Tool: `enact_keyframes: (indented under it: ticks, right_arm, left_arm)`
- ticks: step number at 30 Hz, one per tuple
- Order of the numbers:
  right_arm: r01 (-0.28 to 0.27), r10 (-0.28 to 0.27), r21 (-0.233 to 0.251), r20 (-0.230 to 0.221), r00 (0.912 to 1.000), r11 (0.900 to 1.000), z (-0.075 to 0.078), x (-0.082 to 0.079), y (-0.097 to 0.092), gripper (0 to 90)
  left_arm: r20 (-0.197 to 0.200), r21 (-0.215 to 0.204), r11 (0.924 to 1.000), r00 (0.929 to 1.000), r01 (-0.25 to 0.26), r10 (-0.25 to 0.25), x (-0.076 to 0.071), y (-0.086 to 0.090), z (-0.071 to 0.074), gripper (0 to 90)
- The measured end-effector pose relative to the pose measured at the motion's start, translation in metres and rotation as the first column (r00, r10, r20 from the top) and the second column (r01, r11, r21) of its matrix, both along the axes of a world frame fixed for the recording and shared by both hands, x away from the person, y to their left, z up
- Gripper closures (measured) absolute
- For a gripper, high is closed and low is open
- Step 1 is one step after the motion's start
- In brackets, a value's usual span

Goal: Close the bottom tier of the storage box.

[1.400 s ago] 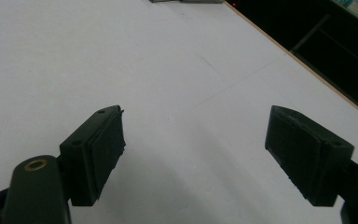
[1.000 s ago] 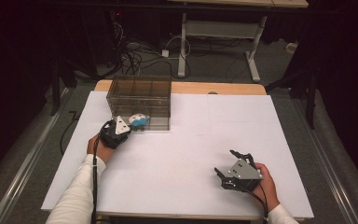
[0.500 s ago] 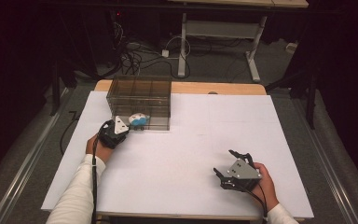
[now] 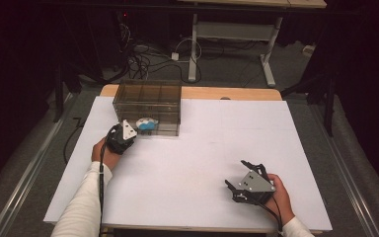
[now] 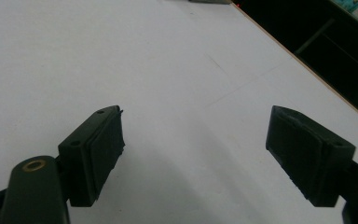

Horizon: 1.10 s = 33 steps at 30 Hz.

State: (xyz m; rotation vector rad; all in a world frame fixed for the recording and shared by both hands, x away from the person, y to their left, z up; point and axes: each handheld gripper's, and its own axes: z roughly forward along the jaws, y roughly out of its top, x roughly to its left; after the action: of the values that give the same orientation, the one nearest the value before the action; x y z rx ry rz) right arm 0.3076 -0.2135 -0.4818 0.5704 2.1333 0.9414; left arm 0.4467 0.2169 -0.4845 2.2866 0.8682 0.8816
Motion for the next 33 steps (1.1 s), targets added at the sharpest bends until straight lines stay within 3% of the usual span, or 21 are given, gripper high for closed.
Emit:
enact_keyframes:
  ticks: [16, 23, 33]
  right_arm:
    - [0.002, -0.002, 0.006, -0.006, 1.0, 1.0, 0.0, 0.0, -0.001, 19.9]
    - [0.0, 0.0, 0.009, -0.006, 1.0, 1.0, 0.0, 0.0, 0.0, 19.9]
    - [-0.004, 0.004, 0.008, -0.002, 1.0, 1.0, 0.001, 0.0, -0.001, 19.9]
  left_arm:
    - [0.006, 0.048, 0.9985, 0.9996, 0.026, -0.026, 0.014, -0.014, 0.003, 85.4]
    - [-0.009, 0.05, 0.9986, 0.9998, 0.016, -0.015, 0.024, -0.018, 0.005, 85.5]
    - [0.009, 0.041, 0.9989, 0.9997, 0.023, -0.024, 0.027, -0.021, 0.01, 85.6]
